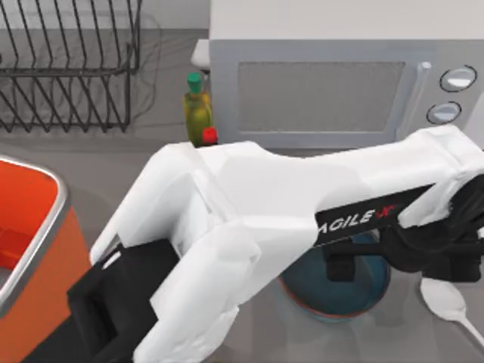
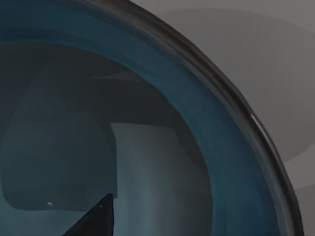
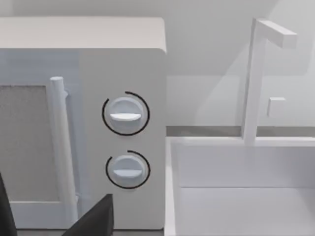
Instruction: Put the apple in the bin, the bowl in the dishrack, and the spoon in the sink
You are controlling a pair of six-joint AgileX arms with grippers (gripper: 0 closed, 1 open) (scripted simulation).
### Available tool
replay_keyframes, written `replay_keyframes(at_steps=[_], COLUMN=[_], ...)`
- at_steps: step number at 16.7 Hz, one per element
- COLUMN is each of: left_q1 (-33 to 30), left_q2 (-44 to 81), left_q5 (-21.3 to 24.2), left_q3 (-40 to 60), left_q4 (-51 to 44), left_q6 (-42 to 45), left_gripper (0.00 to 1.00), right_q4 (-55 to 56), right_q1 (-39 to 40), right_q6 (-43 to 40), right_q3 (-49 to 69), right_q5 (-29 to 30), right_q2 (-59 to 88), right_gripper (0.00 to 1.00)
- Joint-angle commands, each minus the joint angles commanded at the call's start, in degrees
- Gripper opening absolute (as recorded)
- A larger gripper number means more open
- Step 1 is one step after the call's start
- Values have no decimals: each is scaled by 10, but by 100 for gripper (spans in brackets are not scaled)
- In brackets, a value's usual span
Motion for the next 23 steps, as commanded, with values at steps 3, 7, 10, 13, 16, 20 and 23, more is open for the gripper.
replay_keyframes(at_steps=[3, 7, 10, 13, 16, 20, 23], left_q1=[0, 0, 0, 0, 0, 0, -2], left_q2=[0, 0, 0, 0, 0, 0, -2], left_q5=[0, 0, 0, 0, 0, 0, 0], left_q3=[0, 0, 0, 0, 0, 0, 0], left_q4=[0, 0, 0, 0, 0, 0, -1], left_q6=[0, 0, 0, 0, 0, 0, 0], left_gripper=[77, 47, 25, 2, 0, 0, 0], right_q4=[0, 0, 0, 0, 0, 0, 0], right_q1=[0, 0, 0, 0, 0, 0, 0], right_q6=[0, 0, 0, 0, 0, 0, 0], right_q3=[0, 0, 0, 0, 0, 0, 0], right_q5=[0, 0, 0, 0, 0, 0, 0], right_q2=[0, 0, 0, 0, 0, 0, 0], right_gripper=[100, 100, 100, 100, 100, 100, 100])
